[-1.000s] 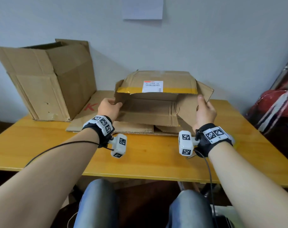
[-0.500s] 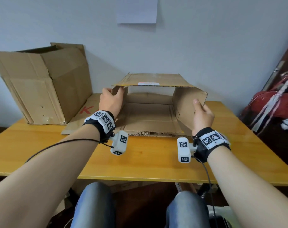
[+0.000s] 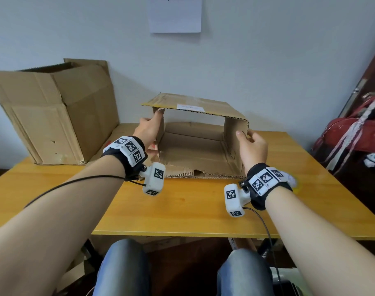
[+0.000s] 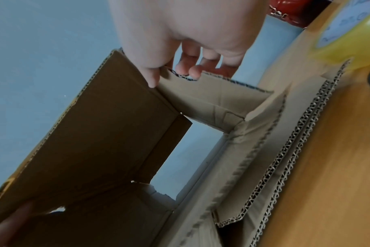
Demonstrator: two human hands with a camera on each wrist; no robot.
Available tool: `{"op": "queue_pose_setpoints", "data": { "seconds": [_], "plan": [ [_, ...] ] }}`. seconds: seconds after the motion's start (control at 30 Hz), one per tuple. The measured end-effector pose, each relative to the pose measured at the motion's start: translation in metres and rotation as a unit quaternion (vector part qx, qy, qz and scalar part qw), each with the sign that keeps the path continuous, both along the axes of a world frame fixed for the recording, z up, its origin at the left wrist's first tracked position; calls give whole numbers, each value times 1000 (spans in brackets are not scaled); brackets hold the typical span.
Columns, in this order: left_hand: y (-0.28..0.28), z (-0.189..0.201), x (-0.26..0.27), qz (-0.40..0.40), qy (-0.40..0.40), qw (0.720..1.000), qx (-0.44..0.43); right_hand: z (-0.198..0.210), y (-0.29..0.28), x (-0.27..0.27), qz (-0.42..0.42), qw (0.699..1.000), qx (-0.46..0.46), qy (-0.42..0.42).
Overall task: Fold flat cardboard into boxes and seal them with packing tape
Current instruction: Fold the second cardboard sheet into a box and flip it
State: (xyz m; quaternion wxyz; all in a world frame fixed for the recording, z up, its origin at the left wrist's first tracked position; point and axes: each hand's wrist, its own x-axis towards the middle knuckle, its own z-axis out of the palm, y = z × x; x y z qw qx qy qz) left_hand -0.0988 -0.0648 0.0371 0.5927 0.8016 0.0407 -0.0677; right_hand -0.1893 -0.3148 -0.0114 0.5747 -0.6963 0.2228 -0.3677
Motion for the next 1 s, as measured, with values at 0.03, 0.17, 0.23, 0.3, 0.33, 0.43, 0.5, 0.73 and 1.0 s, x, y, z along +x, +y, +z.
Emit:
{"op": "queue_pose_setpoints", "data": {
  "seconds": [0.03, 0.17, 0.23, 0.3, 0.33, 0.43, 0.5, 0.73, 1.0],
  "plan": [
    [-2, 1, -3, -14, 13, 1000, 0, 2, 1, 0, 10, 1000, -6, 4],
    [-13, 2, -9, -37, 42, 998, -30, 1, 7, 8, 43, 998, -24, 28],
    [-15, 2, -8, -25, 28, 998, -52, 1, 6, 11, 42, 999, -5, 32],
    [-16, -1, -4, -26, 11, 998, -64, 1, 3, 13, 22, 999, 6, 24],
    [-16, -2, -3, -25, 2, 998, -63, 1, 1, 13, 8, 1000, 9, 19],
    [-15, -5, 0, -19, -23, 998, -52, 1, -5, 14, -20, 999, 28, -4],
    [-14, -6, 3, -19, -47, 999, -18, 2, -5, 15, -24, 999, 43, -9],
    [-20, -7, 9, -90, 5, 995, -31, -4, -2, 24, 41, 997, 63, 1],
    [-26, -16, 27, -93, -29, 994, -50, -9, -7, 44, 33, 998, 51, 16]
  ]
}}
